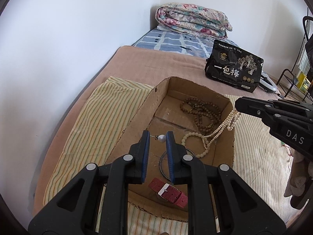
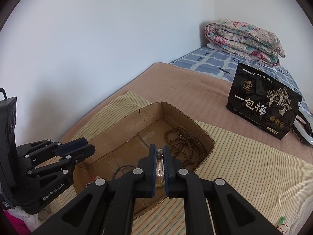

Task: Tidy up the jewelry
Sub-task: 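Open both grippers to drop the pearl stud and necklace into the box, then withdraw both grippers from the box toward the green pendant cord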

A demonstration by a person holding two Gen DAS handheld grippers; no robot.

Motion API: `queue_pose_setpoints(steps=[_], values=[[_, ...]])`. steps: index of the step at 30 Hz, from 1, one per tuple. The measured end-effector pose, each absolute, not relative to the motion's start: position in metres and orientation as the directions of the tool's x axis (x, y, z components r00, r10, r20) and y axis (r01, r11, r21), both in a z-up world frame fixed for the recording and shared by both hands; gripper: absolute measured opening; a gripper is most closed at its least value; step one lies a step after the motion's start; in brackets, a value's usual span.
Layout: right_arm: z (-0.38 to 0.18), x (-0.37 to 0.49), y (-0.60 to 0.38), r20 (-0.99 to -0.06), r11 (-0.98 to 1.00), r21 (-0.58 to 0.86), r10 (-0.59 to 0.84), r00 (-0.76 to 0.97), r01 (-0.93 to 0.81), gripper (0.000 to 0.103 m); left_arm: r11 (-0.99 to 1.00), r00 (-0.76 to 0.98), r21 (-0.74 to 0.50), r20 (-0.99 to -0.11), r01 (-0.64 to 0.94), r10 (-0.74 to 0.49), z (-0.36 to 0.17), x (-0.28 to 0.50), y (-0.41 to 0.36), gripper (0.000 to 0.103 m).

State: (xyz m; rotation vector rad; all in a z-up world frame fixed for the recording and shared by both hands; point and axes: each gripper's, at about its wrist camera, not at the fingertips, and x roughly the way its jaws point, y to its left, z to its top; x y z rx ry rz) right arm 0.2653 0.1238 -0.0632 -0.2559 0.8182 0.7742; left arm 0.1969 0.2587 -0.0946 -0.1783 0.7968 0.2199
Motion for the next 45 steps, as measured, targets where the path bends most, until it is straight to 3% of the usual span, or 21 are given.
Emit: queue_pose_setpoints(steps=[8,10,11,14,16,22,34,39,45], values=[[-0.067,0.269,0.123,-0.737,0.714,0.082,0.513,0.44,-0.695,0.005,0.96,0.677,-0.082,-0.725,-0.267,0.127,-0.095,0.199,0.261,0.016],[-0.067,0.27,0.123,-0.736,0.718,0.085,0.512,0.442,-0.691,0.025,0.958,0.677,-0.09,-0.725,-0.271,0.124,-0.095,0.2,0.261,0.016],[-0.067,0.271,0.123,-0.736,0.714,0.099,0.521,0.432,-0.694,0.028,0.957,0.676,-0.096,-0.727,-0.274,0.121,-0.095,0.2,0.262,0.018],[-0.068,0.271,0.123,-0.742,0.717,0.104,0.518,0.427,-0.69,0.037,0.955,0.686,-0.104,-0.718,-0.278,0.121,-0.093,0.199,0.261,0.051],[-0.068,0.27,0.123,-0.74,0.722,0.092,0.511,0.438,-0.685,0.059,0.956,0.693,-0.095,-0.709,-0.277,0.13,-0.091,0.197,0.259,0.053],[-0.065,0.274,0.117,-0.732,0.747,0.088,0.498,0.465,-0.659,0.073,0.957,0.689,-0.081,-0.711,-0.277,0.139,-0.09,0.197,0.256,0.053],[-0.055,0.276,0.101,-0.709,0.78,0.092,0.488,0.509,-0.619,0.088,0.964,0.715,-0.087,-0.688,-0.252,0.125,-0.079,0.194,0.243,0.054],[-0.046,0.274,0.092,-0.69,0.798,0.087,0.48,0.542,-0.596,0.096,0.965,0.731,-0.09,-0.671,-0.247,0.125,-0.071,0.192,0.234,0.07],[-0.04,0.277,0.075,-0.691,0.814,0.1,0.471,0.549,-0.573,0.098,0.963,0.744,-0.109,-0.658,-0.245,0.115,-0.062,0.192,0.224,0.073]])
